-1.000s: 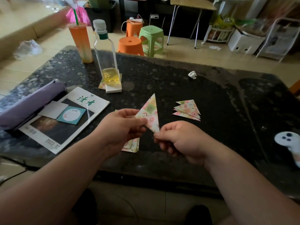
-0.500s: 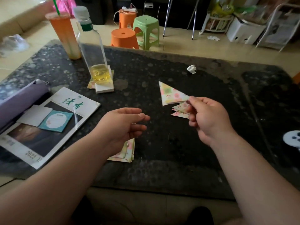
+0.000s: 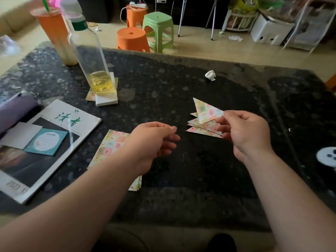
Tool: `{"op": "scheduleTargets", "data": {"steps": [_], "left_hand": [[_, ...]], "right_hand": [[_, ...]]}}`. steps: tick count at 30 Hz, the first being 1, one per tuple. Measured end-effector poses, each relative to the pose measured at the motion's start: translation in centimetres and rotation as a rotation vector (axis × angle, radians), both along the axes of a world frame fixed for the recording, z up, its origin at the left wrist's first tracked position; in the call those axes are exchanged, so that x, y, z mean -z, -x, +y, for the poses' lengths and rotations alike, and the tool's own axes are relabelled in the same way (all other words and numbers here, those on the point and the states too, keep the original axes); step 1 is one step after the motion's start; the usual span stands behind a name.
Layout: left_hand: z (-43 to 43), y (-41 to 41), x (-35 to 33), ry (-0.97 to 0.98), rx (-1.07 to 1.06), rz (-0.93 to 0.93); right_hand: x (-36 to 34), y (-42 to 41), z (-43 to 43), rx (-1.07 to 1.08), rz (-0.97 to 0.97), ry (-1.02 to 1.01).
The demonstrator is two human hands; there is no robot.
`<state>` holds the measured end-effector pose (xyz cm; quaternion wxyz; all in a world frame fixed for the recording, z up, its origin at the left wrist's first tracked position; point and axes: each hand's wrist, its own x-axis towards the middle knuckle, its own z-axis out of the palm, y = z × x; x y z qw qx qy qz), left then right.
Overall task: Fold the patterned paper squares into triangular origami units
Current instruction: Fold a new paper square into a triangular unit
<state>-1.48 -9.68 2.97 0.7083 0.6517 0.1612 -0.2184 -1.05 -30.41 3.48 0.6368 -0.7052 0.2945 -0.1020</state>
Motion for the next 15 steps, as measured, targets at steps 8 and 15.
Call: {"op": "scheduleTargets", "data": {"steps": [8,15], "left_hand": [[-0.5,0.3,0.4,-0.016,0.037,0.025],[-0.2,0.3,0.4,-0.034,0.049,0.044]], "right_hand": [[1.0,-0.7,-1.8,0.063,0.033,-0.39],[1.0,-0.8,-0.8,0.184,0.063,-0.822]]}}
